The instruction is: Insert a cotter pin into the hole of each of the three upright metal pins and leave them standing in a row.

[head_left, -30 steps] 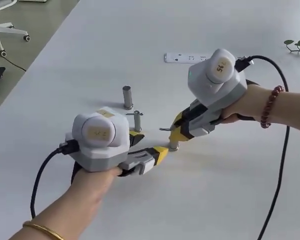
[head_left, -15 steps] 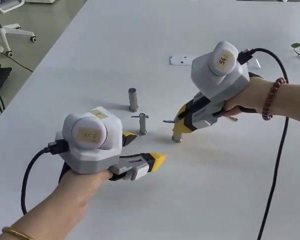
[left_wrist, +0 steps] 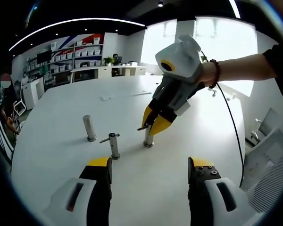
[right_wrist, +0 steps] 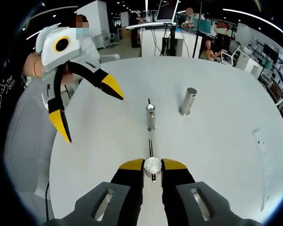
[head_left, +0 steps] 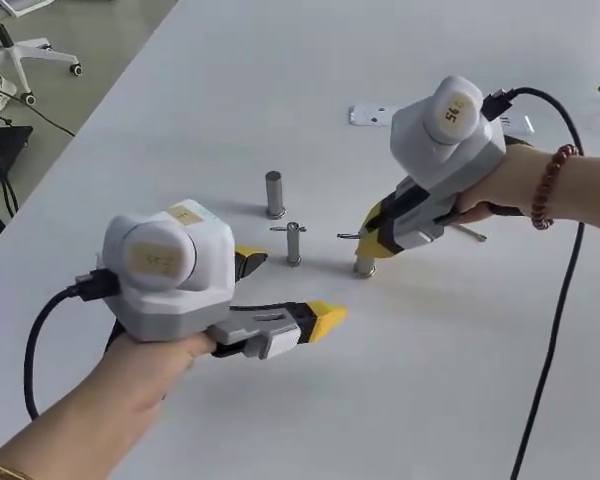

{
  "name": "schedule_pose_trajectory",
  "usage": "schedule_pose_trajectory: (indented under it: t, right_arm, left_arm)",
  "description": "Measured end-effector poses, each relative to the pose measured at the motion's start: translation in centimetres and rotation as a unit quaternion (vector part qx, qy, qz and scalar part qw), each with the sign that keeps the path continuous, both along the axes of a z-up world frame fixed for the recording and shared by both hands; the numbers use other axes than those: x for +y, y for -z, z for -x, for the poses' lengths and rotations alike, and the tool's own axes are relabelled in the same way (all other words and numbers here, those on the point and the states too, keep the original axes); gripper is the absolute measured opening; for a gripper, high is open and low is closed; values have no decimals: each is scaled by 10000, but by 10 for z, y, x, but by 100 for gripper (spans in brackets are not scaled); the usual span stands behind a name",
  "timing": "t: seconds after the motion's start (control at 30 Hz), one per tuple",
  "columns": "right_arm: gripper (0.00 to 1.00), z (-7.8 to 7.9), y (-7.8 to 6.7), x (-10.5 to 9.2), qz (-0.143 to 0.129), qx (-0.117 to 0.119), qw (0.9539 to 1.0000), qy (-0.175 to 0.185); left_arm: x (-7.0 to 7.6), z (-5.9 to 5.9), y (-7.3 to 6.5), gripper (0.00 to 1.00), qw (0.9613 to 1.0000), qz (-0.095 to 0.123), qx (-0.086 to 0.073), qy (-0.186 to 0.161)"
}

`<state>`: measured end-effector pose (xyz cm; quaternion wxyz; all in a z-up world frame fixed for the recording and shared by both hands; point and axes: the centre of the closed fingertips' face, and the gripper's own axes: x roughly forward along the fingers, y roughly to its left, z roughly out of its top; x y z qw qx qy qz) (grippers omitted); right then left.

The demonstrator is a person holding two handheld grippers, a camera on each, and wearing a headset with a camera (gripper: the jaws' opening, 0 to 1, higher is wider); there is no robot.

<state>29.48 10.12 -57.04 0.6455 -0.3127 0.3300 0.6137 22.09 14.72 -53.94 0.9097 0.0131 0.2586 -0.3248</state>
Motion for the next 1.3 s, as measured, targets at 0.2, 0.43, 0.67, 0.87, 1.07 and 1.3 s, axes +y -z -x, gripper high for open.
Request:
schedule_pose_trajectory:
  t: [0.2, 0.43, 0.67, 0.87, 1.07, 1.3]
  right_arm:
    - [8, -4, 0, 0, -4, 13, 10000, 3]
    - [8, -4, 0, -1, -41, 20, 9999, -119]
    - [9, -5, 2, -1, -93, 20, 9998, -157]
    - [9, -2, 2, 0, -123, 107, 9998, -67]
    - [17, 1, 1, 2, -114, 144, 9998, -8]
    - [20, 1, -6, 2, -236, 192, 9995, 105]
  left_arm:
    - [3, 1, 1, 72, 10000, 16, 65, -61]
    - [12, 1, 1, 77, 9999, 22, 54, -149]
    - [19, 3, 0, 79, 9997, 44, 58, -233]
    - [18, 5, 0, 80, 9996, 82, 74, -263]
    - [16, 4, -2, 81, 9995, 146, 48, -288]
    - [20, 5, -2, 82, 9995, 122, 39, -301]
